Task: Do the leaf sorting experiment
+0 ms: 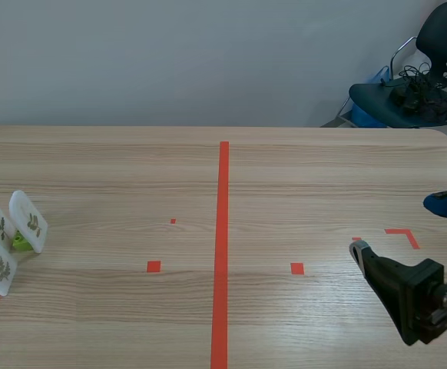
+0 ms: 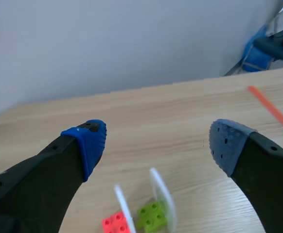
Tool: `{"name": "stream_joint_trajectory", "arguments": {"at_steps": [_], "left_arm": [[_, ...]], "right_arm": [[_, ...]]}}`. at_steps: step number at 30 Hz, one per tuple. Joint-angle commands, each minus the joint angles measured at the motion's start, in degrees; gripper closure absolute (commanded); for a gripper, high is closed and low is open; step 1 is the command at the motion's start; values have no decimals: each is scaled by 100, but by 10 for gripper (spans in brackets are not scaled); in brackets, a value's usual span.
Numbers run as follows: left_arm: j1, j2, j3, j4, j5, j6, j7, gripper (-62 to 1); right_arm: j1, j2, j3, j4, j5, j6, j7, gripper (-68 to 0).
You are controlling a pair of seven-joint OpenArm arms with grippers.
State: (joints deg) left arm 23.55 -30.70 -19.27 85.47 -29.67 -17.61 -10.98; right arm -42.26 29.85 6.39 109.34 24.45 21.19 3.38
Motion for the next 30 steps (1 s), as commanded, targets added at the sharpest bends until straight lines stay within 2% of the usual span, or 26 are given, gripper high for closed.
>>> {"name": "stream_joint_trajectory", "arguments": {"at_steps": [1,4,8,12,16,20,22,27,30], "left_arm": [[111,2,-136,328,-114,-225,-94,-523],[352,7,-186,949,-234,-726,-92,-573],[625,33,-162,1456,-232,-1504,-37,-623],[822,33,17,1606,-232,-2227,-28,-623],[916,33,474,1604,-229,-2227,173,-623],[911,33,1106,1604,-229,-2227,442,-623],[911,33,1397,1604,-229,-2208,595,-623],[911,35,1987,1604,-229,-1939,791,-623],[911,35,2184,1604,-229,-1633,791,-623]], "right_arm": [[52,-2,70,116,42,-20,90,-679],[52,-2,72,136,42,-20,87,-679],[52,-2,72,157,44,-20,90,-679],[50,-2,72,221,44,-20,85,-679],[48,-2,83,365,39,-22,68,-679],[33,-2,162,557,48,-22,-225,-679],[4,-2,240,656,199,-22,-348,-679],[-87,-63,529,929,345,-24,-695,-679],[-197,-184,673,1003,444,-17,-767,-679]]}}
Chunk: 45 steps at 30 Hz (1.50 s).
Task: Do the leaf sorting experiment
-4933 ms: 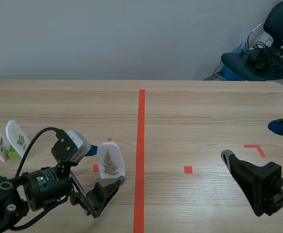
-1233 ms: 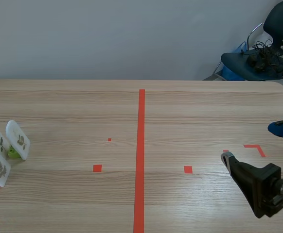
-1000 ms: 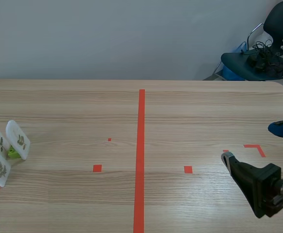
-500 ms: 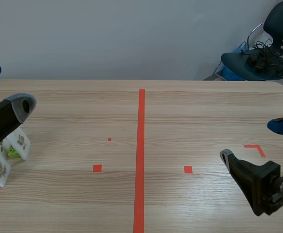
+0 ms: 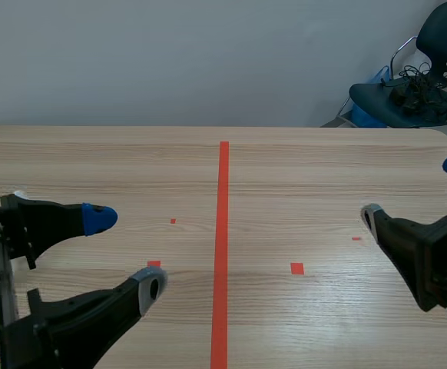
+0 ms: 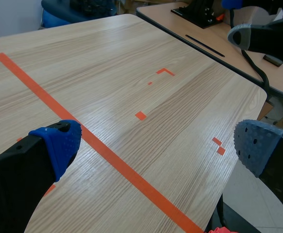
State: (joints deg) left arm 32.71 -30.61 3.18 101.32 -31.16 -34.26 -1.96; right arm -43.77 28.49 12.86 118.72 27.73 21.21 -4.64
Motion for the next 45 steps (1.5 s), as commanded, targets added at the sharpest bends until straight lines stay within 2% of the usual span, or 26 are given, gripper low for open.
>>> {"name": "stream_joint_trajectory", "arguments": {"at_steps": [1,6,9,45], "left_arm": [[-9,28,-28,20,-81,138,-111,-623],[-50,44,-9,20,-81,629,-114,-623],[-50,44,-9,20,-81,761,-118,-623],[-50,42,-9,20,-81,761,-162,-623]], "right_arm": [[-72,-79,42,66,179,-22,-15,-679],[-68,-262,42,66,232,-22,-146,-679],[-24,-262,42,66,227,-24,-122,-679],[0,-199,42,66,101,-24,-101,-679]]}}
